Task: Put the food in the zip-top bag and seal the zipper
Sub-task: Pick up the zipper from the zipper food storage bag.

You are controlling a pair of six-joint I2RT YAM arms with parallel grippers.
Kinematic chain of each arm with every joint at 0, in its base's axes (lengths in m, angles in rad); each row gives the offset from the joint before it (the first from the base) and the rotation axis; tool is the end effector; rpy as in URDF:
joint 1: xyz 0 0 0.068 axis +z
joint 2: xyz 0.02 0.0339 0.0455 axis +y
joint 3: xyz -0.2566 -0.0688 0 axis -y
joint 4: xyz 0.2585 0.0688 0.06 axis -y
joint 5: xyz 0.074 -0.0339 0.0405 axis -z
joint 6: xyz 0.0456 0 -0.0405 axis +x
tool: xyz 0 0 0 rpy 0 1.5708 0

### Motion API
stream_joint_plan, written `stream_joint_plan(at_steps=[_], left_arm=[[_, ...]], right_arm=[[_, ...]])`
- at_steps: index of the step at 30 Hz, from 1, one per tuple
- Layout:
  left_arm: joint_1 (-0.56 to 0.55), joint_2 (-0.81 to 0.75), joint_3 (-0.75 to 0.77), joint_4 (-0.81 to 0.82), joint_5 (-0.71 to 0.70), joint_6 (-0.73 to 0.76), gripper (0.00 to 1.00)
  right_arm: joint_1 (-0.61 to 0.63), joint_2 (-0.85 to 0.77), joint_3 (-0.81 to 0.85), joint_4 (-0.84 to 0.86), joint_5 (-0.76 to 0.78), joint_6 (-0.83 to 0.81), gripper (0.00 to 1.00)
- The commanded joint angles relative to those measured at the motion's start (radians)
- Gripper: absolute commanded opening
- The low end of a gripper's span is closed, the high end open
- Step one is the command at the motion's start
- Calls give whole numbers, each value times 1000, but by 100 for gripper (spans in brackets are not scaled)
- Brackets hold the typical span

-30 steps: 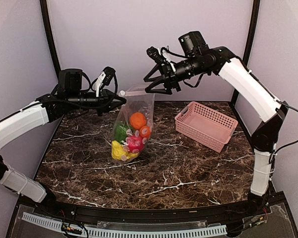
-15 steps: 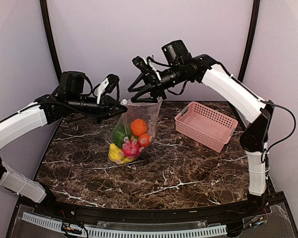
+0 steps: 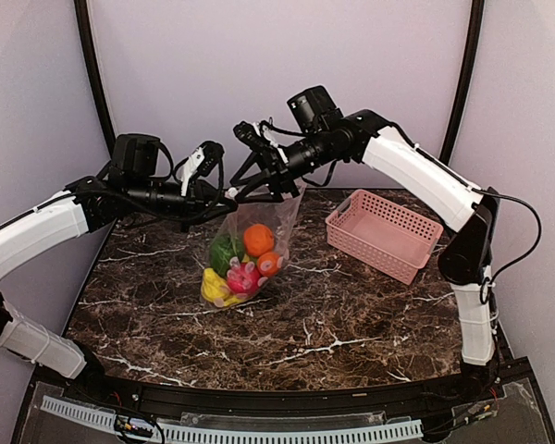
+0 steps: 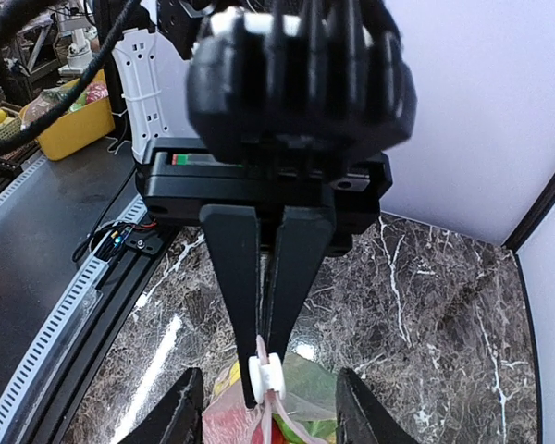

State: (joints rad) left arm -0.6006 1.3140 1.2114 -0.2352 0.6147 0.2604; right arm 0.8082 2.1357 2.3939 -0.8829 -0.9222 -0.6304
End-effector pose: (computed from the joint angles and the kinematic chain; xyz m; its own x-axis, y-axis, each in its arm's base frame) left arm 0.2517 -0.2043 0.3580 -0.0298 0.2753 -0.9609 0.9503 0.3059 0.0582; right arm 0.3014 0.3681 0.3949 0.1943 -0.3121 -0.9300 -0.9517 -0.2897 -0.1016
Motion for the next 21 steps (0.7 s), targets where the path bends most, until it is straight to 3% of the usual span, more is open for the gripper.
stream_joint_plan(at_steps=[1, 10, 21], left_arm=[[-7, -32, 2, -15, -8, 24, 1], [-8, -16, 3, -28, -28, 30, 1], [-7, -19, -31, 12, -124, 13, 1]], right_arm=[[15, 23, 26, 13, 18, 3, 44], [16, 11, 21, -7, 6, -22, 17], [5, -46, -71, -37, 140, -45, 8]])
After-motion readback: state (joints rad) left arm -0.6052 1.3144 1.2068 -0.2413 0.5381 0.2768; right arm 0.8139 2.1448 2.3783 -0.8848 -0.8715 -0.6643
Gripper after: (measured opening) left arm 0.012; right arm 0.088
